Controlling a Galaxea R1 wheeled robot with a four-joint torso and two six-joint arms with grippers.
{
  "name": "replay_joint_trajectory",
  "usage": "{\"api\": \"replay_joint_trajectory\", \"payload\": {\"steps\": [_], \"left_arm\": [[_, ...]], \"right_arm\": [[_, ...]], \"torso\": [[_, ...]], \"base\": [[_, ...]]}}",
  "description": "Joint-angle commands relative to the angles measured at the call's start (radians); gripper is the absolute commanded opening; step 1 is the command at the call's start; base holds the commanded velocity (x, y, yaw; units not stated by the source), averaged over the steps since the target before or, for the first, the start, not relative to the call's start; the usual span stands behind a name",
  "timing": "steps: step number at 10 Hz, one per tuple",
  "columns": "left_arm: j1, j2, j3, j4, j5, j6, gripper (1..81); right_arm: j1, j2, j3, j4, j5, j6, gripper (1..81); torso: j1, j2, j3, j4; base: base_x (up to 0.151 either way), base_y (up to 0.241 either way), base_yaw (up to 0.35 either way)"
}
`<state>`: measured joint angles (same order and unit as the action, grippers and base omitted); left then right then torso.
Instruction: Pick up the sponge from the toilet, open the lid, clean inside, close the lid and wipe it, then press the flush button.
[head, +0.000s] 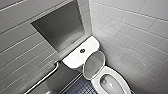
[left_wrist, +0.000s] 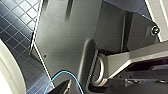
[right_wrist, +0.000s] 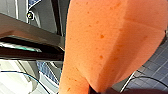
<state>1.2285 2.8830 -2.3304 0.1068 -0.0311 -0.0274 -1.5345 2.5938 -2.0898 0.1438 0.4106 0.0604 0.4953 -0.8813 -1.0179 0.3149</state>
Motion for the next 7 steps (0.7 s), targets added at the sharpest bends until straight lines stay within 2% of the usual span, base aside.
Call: {"api": "replay_joint_trajectory", "payload": {"steps": [1, 2, 4, 5, 6, 7], "left_arm": [[-0.046, -0.053, 0.049, -0.047, 0.076, -0.003, 81.1], [-0.069, -0.065, 0.075, -0.068, 0.076, -0.003, 81.1], [-0.115, -0.091, 0.138, -0.099, 0.076, -0.003, 81.1], [-0.128, -0.092, 0.149, -0.102, 0.076, -0.005, 81.1], [-0.131, -0.091, 0.146, -0.104, 0.074, -0.005, 81.1], [-0.137, -0.091, 0.149, -0.104, 0.062, -0.006, 81.1]], "right_arm": [[-0.039, 0.002, 0.010, -0.030, -0.081, -0.002, 1.0], [-0.039, 0.007, 0.007, -0.030, -0.079, -0.002, 1.0], [-0.040, 0.011, -0.002, -0.030, -0.079, -0.002, 1.0], [-0.039, 0.016, -0.007, -0.030, -0.079, -0.002, 1.0], [-0.040, 0.022, -0.014, -0.030, -0.079, -0.002, 1.0], [-0.042, 0.033, -0.025, -0.030, -0.081, -0.002, 1.0]], "torso": [[-0.063, 0.098, 0.038, 0.000], [-0.085, 0.132, 0.097, -0.023], [-0.115, 0.180, 0.123, -0.034], [-0.136, 0.212, 0.155, -0.041], [-0.097, 0.151, 0.193, -0.049], [-0.118, 0.184, 0.128, -0.028]], "base": [[0.000, 0.000, 0.000], [0.000, 0.000, 0.000], [0.000, 0.000, 0.000], [0.000, 0.000, 0.000], [0.000, 0.000, 0.000], [0.278, 0.000, 0.000]]}}
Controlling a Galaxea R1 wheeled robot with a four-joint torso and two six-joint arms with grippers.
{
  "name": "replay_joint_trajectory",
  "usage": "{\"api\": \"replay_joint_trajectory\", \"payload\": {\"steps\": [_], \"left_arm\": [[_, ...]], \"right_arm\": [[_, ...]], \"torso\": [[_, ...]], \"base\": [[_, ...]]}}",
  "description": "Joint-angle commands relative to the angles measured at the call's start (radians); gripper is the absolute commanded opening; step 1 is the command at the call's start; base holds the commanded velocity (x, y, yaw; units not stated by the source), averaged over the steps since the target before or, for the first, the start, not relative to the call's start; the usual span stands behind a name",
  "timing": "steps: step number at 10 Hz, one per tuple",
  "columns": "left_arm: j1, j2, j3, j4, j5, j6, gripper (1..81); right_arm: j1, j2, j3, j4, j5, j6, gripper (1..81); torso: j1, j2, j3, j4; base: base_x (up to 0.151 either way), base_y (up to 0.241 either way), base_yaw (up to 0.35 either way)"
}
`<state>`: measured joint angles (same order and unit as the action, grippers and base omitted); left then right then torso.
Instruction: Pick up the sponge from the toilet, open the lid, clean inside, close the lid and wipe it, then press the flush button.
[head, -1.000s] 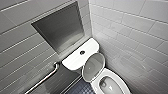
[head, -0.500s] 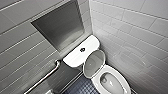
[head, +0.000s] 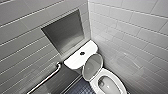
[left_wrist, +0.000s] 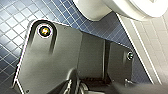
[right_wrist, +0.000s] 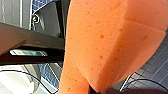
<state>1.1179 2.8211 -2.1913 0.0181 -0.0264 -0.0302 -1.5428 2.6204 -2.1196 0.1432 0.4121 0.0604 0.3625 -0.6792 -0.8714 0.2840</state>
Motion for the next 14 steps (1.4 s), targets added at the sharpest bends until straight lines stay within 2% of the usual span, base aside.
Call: {"api": "replay_joint_trajectory", "payload": {"steps": [1, 5, 9, 14], "left_arm": [[-0.060, -0.031, 0.015, -0.020, 0.056, -0.025, 81.1], [-0.233, -0.044, 0.018, -0.079, 0.057, -0.285, 81.1], [-0.393, -0.041, -0.022, -0.079, 0.052, -0.463, 81.1], [-0.560, -0.063, -0.039, -0.079, -0.061, -0.688, 81.1]], "right_arm": [[-0.034, 0.019, -0.012, -0.030, -0.082, -0.002, 1.0], [-0.035, 0.058, -0.062, -0.030, -0.082, -0.002, 1.0], [-0.035, 0.060, -0.059, -0.028, -0.092, -0.001, 1.0], [-0.044, 0.058, -0.055, -0.025, -0.093, -0.001, 1.0]], "torso": [[0.001, 0.000, -0.001, 0.000], [-0.009, 0.011, 0.011, 0.000], [-0.009, 0.011, 0.011, 0.000], [-0.008, 0.012, 0.011, -0.001]], "base": [[0.000, 0.000, 0.000], [0.000, 0.000, 0.000], [0.000, 0.000, 0.000], [0.000, 0.000, 0.000]]}}
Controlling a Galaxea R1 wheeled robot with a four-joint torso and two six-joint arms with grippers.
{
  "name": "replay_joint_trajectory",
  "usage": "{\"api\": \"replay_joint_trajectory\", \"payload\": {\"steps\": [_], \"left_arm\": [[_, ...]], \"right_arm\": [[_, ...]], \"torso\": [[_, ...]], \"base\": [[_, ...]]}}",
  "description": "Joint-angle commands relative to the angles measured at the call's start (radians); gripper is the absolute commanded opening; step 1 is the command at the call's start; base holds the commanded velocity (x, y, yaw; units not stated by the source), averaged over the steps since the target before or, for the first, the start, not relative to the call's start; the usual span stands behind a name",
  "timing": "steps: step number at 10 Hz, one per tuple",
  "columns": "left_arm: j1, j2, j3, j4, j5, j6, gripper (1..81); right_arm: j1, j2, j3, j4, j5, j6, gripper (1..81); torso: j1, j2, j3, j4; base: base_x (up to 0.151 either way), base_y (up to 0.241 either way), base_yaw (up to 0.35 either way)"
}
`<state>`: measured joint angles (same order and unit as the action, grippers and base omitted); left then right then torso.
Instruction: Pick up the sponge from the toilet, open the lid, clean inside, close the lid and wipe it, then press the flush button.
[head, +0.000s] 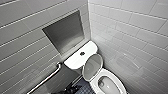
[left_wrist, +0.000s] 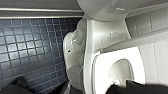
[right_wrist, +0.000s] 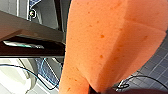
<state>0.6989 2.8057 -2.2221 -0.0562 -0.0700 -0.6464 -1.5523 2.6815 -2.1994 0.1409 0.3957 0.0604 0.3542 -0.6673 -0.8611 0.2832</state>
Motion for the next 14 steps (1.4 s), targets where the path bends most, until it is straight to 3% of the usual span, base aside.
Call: {"api": "replay_joint_trajectory", "payload": {"steps": [1, 5, 10, 12, 14], "left_arm": [[-0.176, -0.052, -0.010, -0.004, -0.019, -0.107, 81.1], [-0.245, 0.003, -0.025, -0.004, -0.034, -0.128, 81.1], [-0.246, 0.097, -0.018, 0.009, -0.025, -0.127, 81.1], [-0.204, 0.060, 0.129, 0.018, -0.021, -0.114, 81.1], [-0.145, -0.020, 0.288, 0.114, -0.021, -0.116, 81.1]], "right_arm": [[-0.038, -0.003, 0.021, -0.023, -0.077, 0.001, 1.0], [-0.041, -0.003, 0.027, -0.024, -0.077, -0.001, 1.0], [-0.032, -0.003, 0.024, -0.023, -0.075, -0.001, 1.0], [-0.021, -0.009, 0.011, -0.024, -0.075, 0.002, 1.0], [-0.015, 0.013, -0.043, -0.021, -0.080, 0.002, 1.0]], "torso": [[0.000, 0.000, 0.000, 0.000], [0.000, 0.000, 0.000, 0.000], [0.000, 0.001, 0.000, 0.000], [0.000, 0.001, 0.000, 0.000], [0.000, 0.001, 0.000, 0.000]], "base": [[0.000, 0.000, 0.000], [0.000, 0.000, 0.000], [0.000, 0.000, 0.000], [0.000, 0.000, 0.000], [0.000, 0.000, 0.000]]}}
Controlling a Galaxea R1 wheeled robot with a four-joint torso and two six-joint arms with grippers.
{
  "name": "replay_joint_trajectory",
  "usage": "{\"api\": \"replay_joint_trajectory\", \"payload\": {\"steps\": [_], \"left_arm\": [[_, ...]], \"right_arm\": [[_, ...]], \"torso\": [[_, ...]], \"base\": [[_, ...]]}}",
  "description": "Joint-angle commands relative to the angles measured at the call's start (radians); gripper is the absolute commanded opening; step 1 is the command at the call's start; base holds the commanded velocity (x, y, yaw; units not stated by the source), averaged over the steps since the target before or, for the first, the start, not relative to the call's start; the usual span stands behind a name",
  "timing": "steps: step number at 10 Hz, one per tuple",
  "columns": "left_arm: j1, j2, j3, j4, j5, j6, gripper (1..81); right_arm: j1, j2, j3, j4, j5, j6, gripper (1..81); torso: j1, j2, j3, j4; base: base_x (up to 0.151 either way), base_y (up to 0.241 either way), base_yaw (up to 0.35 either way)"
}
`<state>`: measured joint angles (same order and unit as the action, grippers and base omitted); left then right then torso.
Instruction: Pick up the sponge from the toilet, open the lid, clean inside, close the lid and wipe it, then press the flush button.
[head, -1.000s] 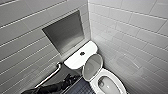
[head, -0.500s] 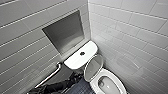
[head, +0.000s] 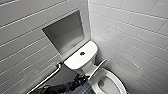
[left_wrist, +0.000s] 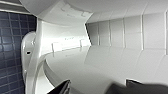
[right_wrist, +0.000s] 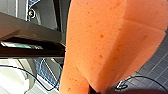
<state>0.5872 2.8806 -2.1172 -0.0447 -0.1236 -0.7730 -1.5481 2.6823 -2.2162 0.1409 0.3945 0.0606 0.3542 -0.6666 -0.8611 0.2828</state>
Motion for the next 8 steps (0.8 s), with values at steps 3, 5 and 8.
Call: {"api": "replay_joint_trajectory", "payload": {"steps": [3, 5, 8], "left_arm": [[0.045, -0.167, 0.299, 0.212, 0.041, 0.011, 81.1], [0.110, -0.237, 0.358, 0.322, 0.108, 0.011, 81.1], [0.288, -0.352, 0.372, 0.472, 0.098, 0.012, 81.1]], "right_arm": [[-0.004, 0.136, -0.241, -0.012, -0.248, 0.001, 1.0], [-0.005, 0.197, -0.330, -0.016, -0.250, -0.001, 1.0], [-0.001, 0.168, -0.281, -0.142, -0.252, -0.004, 1.0]], "torso": [[0.000, 0.000, 0.000, 0.000], [0.000, 0.000, 0.000, 0.000], [0.000, 0.000, 0.000, 0.000]], "base": [[0.000, 0.000, 0.000], [0.000, 0.000, 0.000], [0.000, 0.000, 0.000]]}}
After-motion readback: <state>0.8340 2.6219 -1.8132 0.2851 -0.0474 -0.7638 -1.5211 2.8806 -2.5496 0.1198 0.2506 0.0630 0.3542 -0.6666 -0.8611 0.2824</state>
